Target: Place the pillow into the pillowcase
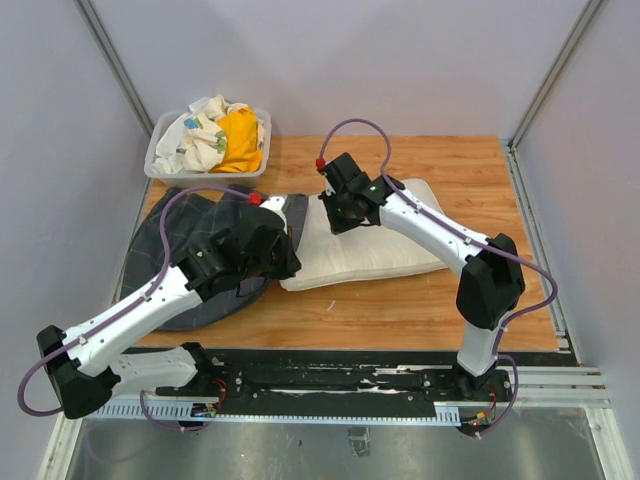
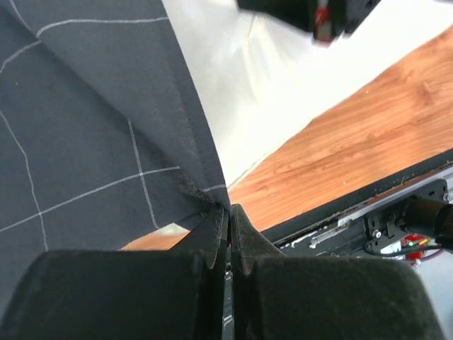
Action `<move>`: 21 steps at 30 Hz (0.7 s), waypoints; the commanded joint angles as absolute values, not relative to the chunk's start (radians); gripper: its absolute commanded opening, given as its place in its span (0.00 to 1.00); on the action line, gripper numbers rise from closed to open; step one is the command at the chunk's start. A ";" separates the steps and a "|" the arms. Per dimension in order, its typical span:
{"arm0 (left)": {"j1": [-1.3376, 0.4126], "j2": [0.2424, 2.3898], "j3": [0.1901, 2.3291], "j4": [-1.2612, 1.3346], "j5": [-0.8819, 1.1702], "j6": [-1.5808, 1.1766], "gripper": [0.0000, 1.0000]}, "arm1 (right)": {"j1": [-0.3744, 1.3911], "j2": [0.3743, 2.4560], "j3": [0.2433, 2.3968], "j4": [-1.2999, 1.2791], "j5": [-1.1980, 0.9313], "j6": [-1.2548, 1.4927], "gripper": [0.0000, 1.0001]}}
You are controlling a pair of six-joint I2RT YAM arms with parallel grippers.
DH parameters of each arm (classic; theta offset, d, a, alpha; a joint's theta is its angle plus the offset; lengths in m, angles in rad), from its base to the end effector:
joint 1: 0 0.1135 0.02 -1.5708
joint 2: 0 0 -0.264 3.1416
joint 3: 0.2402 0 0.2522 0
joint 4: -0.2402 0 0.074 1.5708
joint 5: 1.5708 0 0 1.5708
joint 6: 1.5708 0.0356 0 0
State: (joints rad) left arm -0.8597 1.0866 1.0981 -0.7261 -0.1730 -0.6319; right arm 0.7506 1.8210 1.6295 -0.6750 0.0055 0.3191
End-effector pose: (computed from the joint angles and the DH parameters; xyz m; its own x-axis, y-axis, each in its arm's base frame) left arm 0.1507 -0.1655 0.3385 -0.7358 -0.0373 -0.6761 0.2811 0.8915 -0.3551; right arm 0.2987 0.2783 0.2980 -0.7423 -0.2634 -0.6161 -0.4703 0.8597 0.1991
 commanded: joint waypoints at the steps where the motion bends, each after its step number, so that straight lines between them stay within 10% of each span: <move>1: -0.861 1.060 1.060 -0.699 -0.122 -0.627 0.00 | 0.672 1.806 1.682 -0.600 0.054 0.366 0.01; 21: -0.861 1.091 1.053 -0.646 0.042 -0.639 0.00 | 0.665 1.976 1.857 -0.563 0.118 0.415 0.01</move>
